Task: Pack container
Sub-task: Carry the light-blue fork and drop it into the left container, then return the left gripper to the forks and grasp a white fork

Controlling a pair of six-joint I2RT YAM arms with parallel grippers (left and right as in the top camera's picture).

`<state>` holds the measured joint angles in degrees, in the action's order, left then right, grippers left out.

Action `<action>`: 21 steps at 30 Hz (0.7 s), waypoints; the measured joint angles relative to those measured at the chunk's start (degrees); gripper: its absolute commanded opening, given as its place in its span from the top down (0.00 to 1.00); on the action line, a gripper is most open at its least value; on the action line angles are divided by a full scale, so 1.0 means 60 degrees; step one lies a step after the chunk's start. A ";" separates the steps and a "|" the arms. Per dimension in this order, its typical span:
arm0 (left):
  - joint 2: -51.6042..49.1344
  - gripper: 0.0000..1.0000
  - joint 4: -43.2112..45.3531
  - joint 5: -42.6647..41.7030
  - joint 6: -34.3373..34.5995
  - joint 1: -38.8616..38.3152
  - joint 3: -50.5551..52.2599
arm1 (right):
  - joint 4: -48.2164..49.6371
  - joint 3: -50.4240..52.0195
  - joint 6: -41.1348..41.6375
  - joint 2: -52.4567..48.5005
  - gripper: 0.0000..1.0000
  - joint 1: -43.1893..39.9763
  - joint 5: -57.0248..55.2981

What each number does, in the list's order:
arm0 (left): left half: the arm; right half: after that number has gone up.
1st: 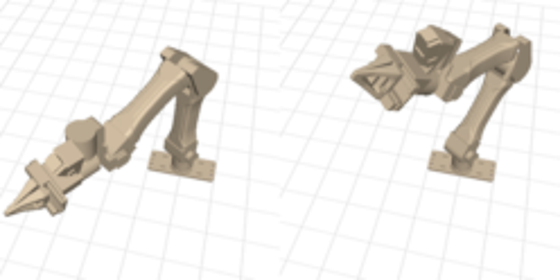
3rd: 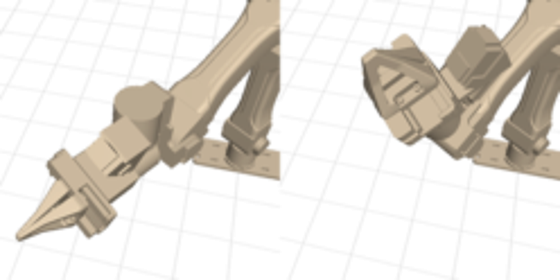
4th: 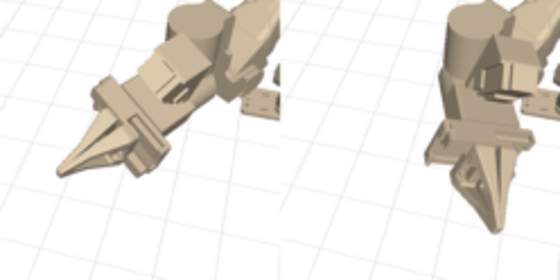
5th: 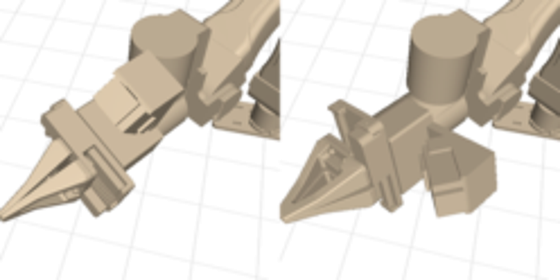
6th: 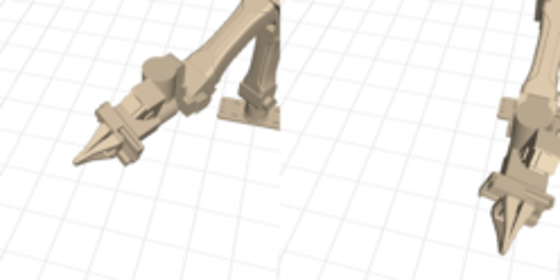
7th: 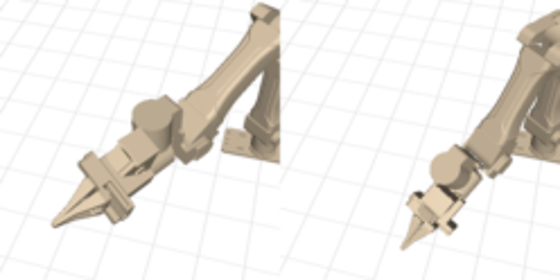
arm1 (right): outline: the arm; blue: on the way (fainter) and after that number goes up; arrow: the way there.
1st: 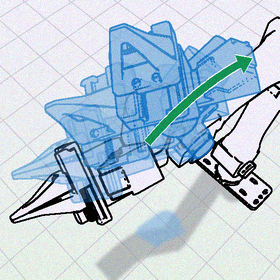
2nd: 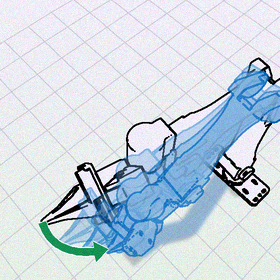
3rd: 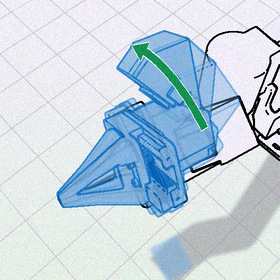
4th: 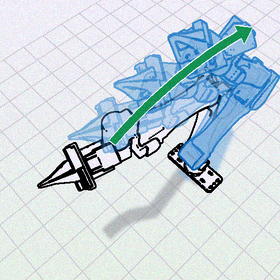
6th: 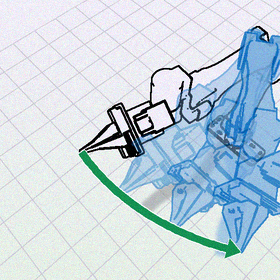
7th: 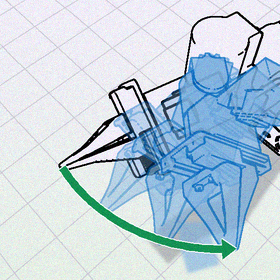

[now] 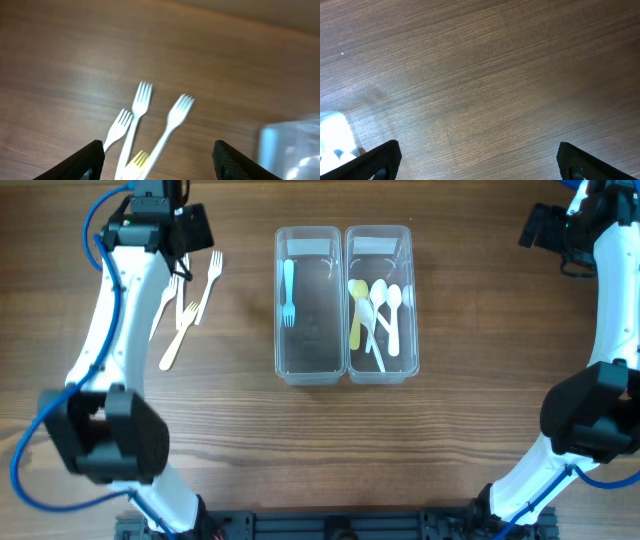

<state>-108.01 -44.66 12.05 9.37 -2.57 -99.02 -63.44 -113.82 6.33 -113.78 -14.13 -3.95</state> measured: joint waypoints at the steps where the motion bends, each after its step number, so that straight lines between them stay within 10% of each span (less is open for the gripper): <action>1: -0.0178 0.25 0.0004 -0.0051 -0.0131 0.0062 0.0004 | 0.0000 0.0000 0.0000 0.0000 0.00 0.0000 0.0000; 5: -0.1078 0.25 -0.0018 -0.0280 -0.0831 0.0142 0.0004 | 0.0000 0.0000 -0.0004 0.0000 0.00 0.0000 0.0000; 9: -0.1829 0.58 -0.0051 -0.0426 -0.1362 0.0135 0.0004 | 0.0000 0.0000 0.0000 0.0000 0.00 0.0000 0.0004; 21: -0.2419 0.52 -0.0051 -0.0565 -0.1599 0.0135 0.0004 | 0.0000 0.0000 0.0000 0.0000 0.00 0.0000 0.0000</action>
<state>-122.52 -44.97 8.67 -0.23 -1.76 -99.00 -63.44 -113.82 6.33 -113.78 -14.13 -3.95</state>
